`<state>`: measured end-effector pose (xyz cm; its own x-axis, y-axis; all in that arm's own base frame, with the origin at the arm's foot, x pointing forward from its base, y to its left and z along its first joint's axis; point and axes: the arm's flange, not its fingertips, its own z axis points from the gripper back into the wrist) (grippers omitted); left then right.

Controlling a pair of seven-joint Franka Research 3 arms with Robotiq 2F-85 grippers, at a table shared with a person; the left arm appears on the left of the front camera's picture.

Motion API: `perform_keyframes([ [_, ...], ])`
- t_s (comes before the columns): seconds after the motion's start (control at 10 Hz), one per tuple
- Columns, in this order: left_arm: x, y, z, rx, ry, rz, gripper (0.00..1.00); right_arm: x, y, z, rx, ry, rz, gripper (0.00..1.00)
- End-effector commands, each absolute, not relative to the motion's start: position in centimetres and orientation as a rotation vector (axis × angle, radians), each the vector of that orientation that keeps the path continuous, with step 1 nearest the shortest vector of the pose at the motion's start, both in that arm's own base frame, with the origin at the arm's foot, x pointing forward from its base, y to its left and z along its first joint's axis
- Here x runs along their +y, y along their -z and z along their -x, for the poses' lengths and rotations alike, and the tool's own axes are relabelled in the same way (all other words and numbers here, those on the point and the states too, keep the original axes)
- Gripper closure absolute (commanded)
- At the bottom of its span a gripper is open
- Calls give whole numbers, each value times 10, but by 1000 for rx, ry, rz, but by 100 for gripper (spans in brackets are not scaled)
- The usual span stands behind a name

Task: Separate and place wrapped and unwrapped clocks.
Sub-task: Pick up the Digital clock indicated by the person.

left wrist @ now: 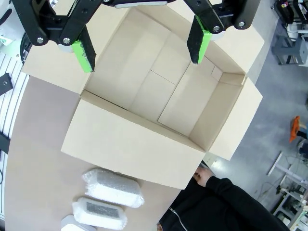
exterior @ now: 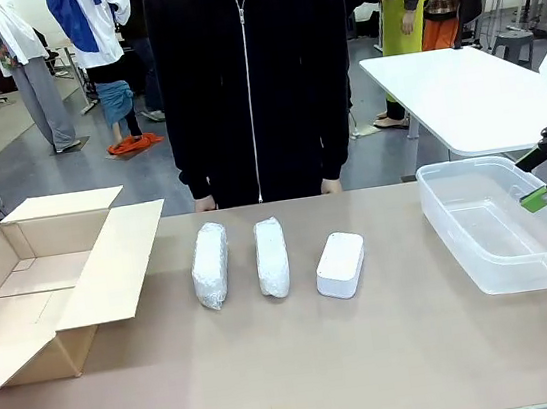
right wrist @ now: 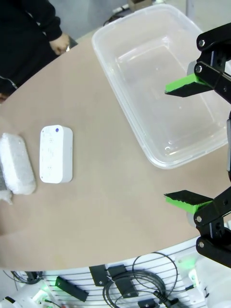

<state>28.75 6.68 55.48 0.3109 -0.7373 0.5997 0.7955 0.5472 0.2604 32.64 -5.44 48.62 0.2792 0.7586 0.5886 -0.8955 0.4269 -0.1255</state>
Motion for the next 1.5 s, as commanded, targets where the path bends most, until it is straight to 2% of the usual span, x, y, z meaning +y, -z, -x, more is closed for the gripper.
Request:
perform_keyframes([
  [0.0, 69, -554, -288, -737, 1017, 86, 0, -54, -484, -327, -645, -1136, -269, 0],
  [1.4, 69, -554, -288, -737, 1017, 86, 0, -54, -484, -327, -645, -1136, -269, 0],
])
